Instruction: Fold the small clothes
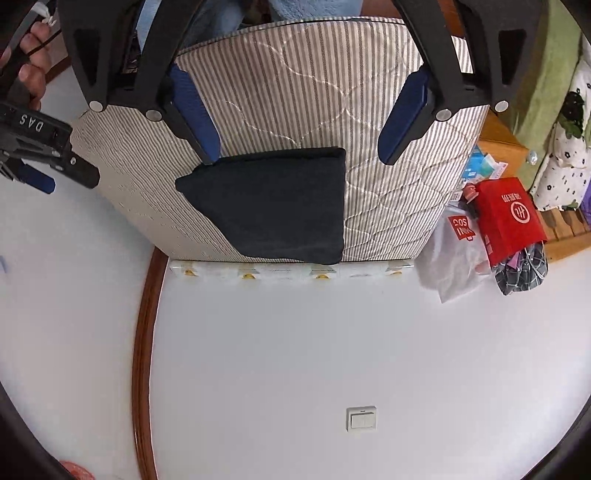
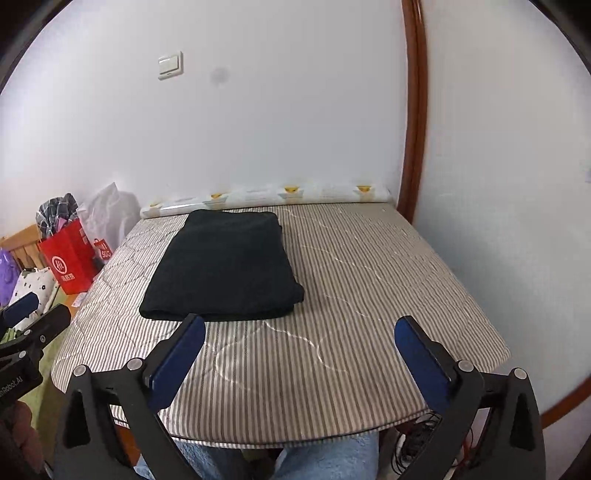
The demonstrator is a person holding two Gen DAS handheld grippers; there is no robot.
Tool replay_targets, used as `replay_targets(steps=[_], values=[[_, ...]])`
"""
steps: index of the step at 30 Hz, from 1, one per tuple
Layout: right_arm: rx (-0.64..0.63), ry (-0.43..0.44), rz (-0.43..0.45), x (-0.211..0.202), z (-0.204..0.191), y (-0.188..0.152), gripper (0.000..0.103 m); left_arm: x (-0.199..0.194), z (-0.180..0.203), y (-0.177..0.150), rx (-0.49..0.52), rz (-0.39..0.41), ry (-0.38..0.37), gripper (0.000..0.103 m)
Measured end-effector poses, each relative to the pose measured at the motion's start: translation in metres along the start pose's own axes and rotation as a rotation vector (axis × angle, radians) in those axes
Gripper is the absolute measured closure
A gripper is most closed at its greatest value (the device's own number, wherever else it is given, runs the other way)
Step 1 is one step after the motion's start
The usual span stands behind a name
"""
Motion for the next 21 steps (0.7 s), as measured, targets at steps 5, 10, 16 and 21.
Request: replay_targets(steps=[5, 10, 16, 21], values=[[-0.005, -0.029, -0.002, -0.0053, 0.0029, -0.0043, 0.001, -0.0025, 0.0003, -0.0009, -0.001, 0.0, 0.015, 0.014], [-0.005, -0.048, 0.0, -0.0058, 0.0052, -0.0041, 0.001, -0.0053, 0.0021, -0.0013, 0.001, 0.01, 0.026, 0.014], [-0.002, -0.062, -0.005, -0.0059, 0.0054, -0.0049, 0.001, -0.0062, 0.0024, -0.002, 0.003, 0.008, 0.037, 0.014], [-0.004, -0.072, -0.004, -0.0061, 0.0061, -0.0051, 0.001, -0.0055, 0.0017, -0.002, -0.009, 0.004, 0.04, 0.014]])
Point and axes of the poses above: each gripper's, at about its wrist camera, not at the fingertips, and x roughly the way its jaws point, z to its right, y to its top, the point moved 6 cm from there along x, roughly the way its jaws point, and after that the axes turned 5 degrees about -z, right-handed, at the moved point
